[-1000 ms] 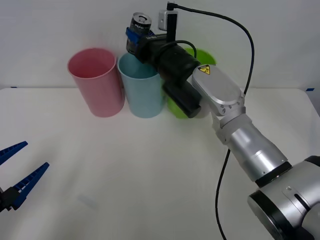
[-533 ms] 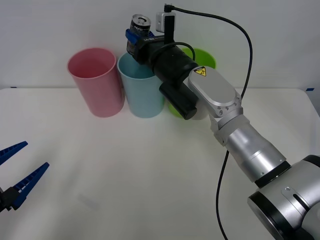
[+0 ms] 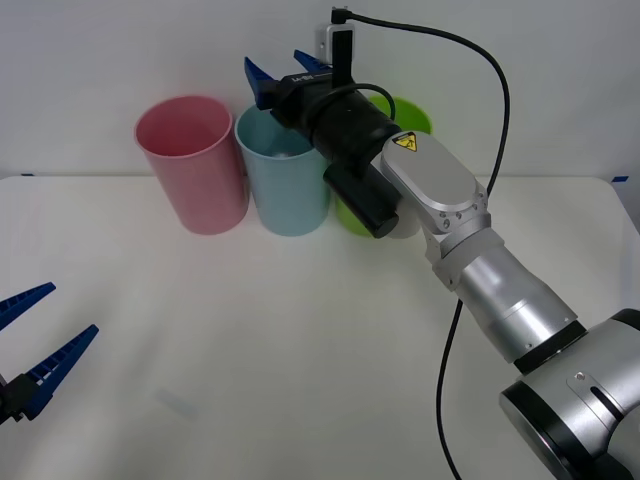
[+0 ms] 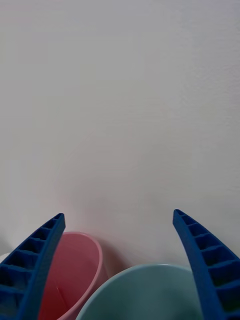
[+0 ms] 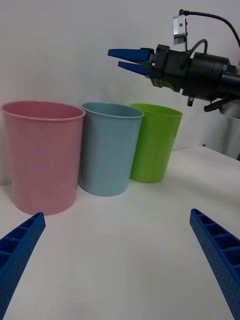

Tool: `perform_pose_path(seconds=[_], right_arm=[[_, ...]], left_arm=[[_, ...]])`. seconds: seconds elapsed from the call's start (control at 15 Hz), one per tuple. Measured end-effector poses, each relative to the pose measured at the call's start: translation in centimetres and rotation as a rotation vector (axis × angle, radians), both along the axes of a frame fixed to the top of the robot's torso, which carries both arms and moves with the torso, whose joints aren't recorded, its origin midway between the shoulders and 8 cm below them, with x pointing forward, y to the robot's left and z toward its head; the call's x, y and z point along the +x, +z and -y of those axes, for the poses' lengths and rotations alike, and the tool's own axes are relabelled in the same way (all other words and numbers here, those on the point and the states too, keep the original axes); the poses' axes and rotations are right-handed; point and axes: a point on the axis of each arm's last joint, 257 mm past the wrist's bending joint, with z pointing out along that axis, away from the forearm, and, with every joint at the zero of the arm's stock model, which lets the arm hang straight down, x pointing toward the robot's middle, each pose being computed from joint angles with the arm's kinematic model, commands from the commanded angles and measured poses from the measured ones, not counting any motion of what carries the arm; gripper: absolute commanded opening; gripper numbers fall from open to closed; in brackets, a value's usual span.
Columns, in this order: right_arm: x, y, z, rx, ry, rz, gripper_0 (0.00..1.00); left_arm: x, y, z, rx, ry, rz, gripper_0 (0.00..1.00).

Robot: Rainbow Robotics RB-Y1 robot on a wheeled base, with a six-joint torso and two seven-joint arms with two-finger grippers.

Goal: Grasp the object on the table and drop it into the matching bin: aluminum can to the light blue bin, PET bottle to the pink bin.

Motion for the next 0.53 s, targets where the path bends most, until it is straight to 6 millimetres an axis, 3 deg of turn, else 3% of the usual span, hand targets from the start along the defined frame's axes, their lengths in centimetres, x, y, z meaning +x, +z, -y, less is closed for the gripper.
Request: perform_pose_path(seconds=[0.27,0.53], right_arm=[[-0.5,0.2,0.8,-0.018,0.031,0.017,1.00],[-3.8,-0.1,2.7,-0.036,0.121,0.055,1.00]], left_arm=[[0.0,0.0,0.0,0.000,0.000,0.000,1.00],[0.0,0.0,0.0,0.000,0.000,0.000,1.00]])
